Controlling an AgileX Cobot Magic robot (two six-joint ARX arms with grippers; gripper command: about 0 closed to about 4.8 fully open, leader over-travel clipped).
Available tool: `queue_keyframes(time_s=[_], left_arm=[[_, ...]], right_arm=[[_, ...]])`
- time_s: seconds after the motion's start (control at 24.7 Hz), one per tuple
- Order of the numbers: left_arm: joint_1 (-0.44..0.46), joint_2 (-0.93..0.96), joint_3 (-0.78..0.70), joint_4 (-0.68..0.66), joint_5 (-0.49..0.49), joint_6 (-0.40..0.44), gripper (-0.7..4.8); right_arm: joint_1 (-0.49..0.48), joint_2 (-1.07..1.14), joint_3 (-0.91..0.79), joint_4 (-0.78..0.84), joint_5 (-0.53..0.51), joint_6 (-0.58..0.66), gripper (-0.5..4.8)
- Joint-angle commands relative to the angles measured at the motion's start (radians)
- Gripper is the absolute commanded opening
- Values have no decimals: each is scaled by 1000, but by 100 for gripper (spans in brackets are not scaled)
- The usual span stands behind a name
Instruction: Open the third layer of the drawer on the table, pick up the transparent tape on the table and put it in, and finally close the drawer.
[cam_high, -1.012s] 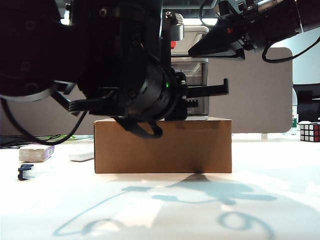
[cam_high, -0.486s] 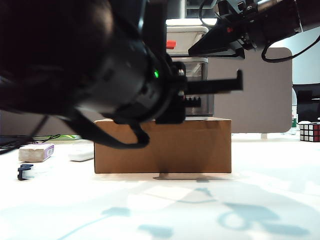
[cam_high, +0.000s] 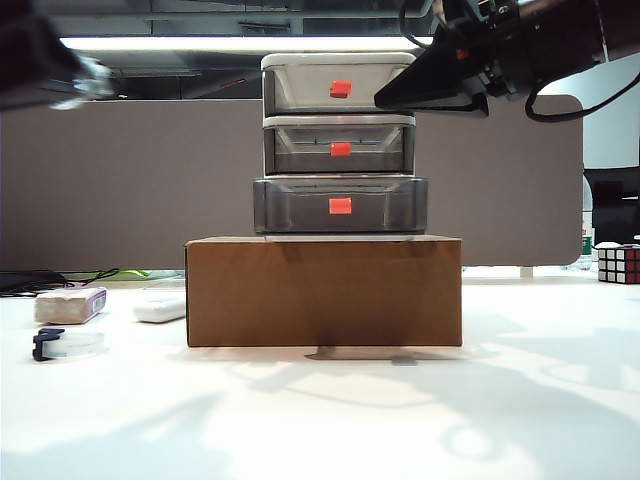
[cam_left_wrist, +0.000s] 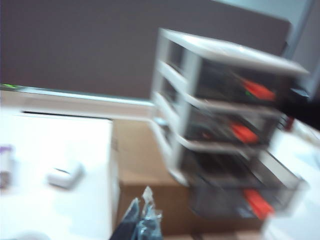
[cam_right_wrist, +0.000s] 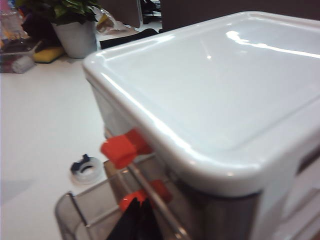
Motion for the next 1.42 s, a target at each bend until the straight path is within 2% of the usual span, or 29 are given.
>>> queue_keyframes(time_s=[0.04,0.12,0.16,0.2,0.32,0.4,0.45,0.53,0.57,0.65,0.69,0.73,0.77,0.81,1.17,1.26,1.42], left_arm=[[164,-160,10,-369,285,-131,-6],[291,-235,23,-560,458,-202,-6],[441,-290,29,-701,668,-237,-6],[575,-318,29,-761,815,-220,-6],[786,-324,29,-780,1034,-146,-6],[887,-322,29,-782,1120,-110,-5],[941,-322,28,-786,1136,-92,5],[1010,-322,28,-787,1136,-93,77],[1040,-323,28,-785,1138,-126,110],[1064,-322,26,-785,1141,-161,125],[1065,-321,18,-776,1123,-105,125],[1066,-321,0,-769,1112,38,146],[1067,-320,-24,-771,1121,170,289],[1067,-319,-37,-766,1143,180,333],[1067,-212,-52,-704,1150,164,350],[1067,-155,-51,-665,1207,165,350],[1067,-27,-43,-553,1203,177,351]], right_arm=[[1,-19,6,-21,-25,21,-2],[2,-24,6,-34,-32,24,-2],[2,-34,6,-51,-32,24,-2],[2,-45,6,-67,-31,24,-2],[2,-62,6,-77,-33,25,-2],[2,-71,5,-84,-35,25,-1],[2,-75,5,-89,-36,27,-2],[2,-83,5,-100,-45,28,-2],[2,-85,5,-107,-48,28,-2],[2,-87,5,-118,-50,28,-1],[2,-87,5,-124,-51,28,-2],[2,-87,5,-142,-51,28,-2],[2,-87,5,-160,-51,27,-1],[2,-87,5,-169,-51,28,-2],[2,-87,5,-188,-80,27,-2],[2,-87,5,-188,-117,27,-2],[2,-87,5,-188,-121,27,-2]])
